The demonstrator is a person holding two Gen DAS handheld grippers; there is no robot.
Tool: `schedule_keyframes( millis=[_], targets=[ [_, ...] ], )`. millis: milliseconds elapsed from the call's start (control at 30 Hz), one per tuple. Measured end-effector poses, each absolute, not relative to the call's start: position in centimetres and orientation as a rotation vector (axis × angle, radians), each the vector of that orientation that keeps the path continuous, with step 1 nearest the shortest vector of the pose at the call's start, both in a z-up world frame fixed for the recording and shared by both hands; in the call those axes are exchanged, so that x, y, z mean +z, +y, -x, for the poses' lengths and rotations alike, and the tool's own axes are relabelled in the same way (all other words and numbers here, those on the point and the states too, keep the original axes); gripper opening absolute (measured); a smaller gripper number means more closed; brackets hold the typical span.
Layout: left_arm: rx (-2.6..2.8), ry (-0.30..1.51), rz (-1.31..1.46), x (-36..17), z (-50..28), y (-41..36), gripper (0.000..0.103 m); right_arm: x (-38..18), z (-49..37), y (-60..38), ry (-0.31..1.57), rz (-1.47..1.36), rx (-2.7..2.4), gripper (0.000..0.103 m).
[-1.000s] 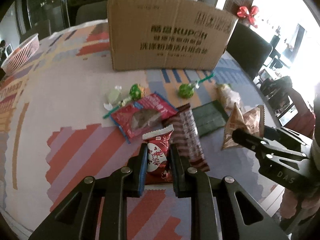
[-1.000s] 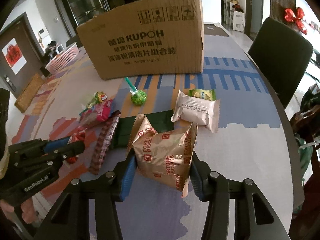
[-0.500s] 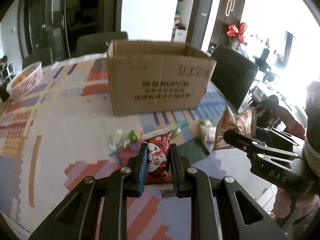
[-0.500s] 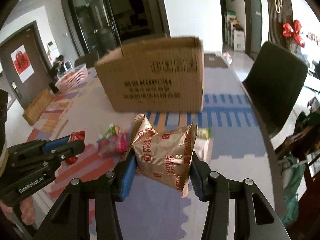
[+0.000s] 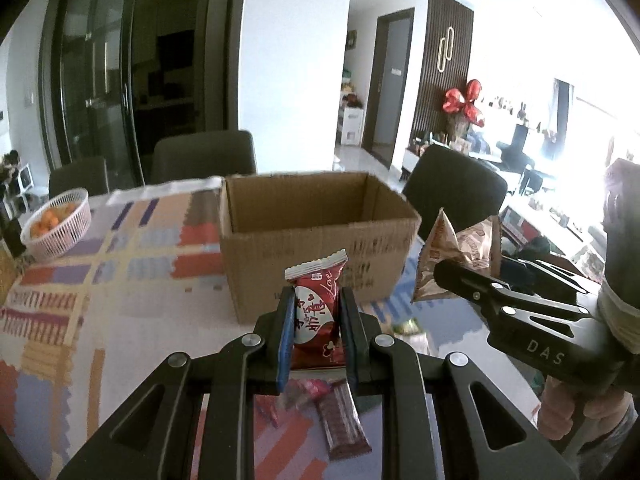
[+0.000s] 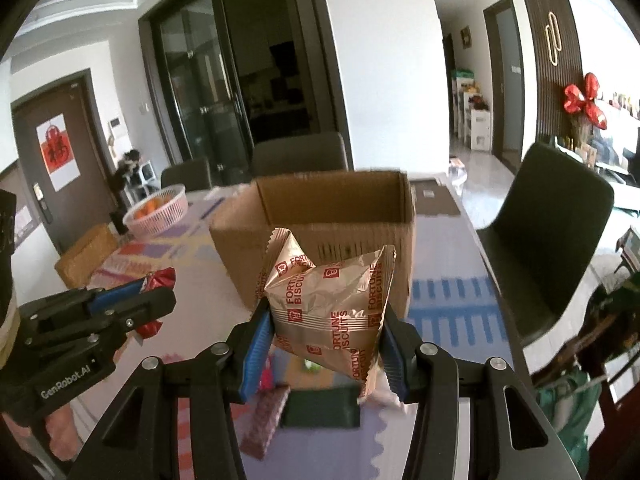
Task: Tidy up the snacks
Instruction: 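Carry the snack bar with left tool while right tool carries the biscuit bag to the box, then release the snack bar from left tool while right tool drops the biscuit bag into the box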
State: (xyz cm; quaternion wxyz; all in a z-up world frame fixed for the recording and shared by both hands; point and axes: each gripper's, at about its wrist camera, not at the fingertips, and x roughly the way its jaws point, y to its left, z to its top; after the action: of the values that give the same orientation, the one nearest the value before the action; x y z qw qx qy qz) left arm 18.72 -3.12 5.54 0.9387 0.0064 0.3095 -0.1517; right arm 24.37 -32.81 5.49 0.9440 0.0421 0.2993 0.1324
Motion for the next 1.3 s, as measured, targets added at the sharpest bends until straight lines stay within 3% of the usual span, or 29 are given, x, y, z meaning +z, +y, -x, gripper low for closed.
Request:
schedule_keyframes(
  millis=[600,1300],
  targets=[
    [-0.307,0.55,-0.07,10.0,-25.7,-3.8,0.022,9.9,-30.7,-31.7,0.527,-0.099,0.282,0.05],
    [-0.302,0.747,-0.058,5.4,-34.9,-3.9,0.023,7.3,-38.9,-31.1,0.653,-0.007,0.268,0.051]
  ],
)
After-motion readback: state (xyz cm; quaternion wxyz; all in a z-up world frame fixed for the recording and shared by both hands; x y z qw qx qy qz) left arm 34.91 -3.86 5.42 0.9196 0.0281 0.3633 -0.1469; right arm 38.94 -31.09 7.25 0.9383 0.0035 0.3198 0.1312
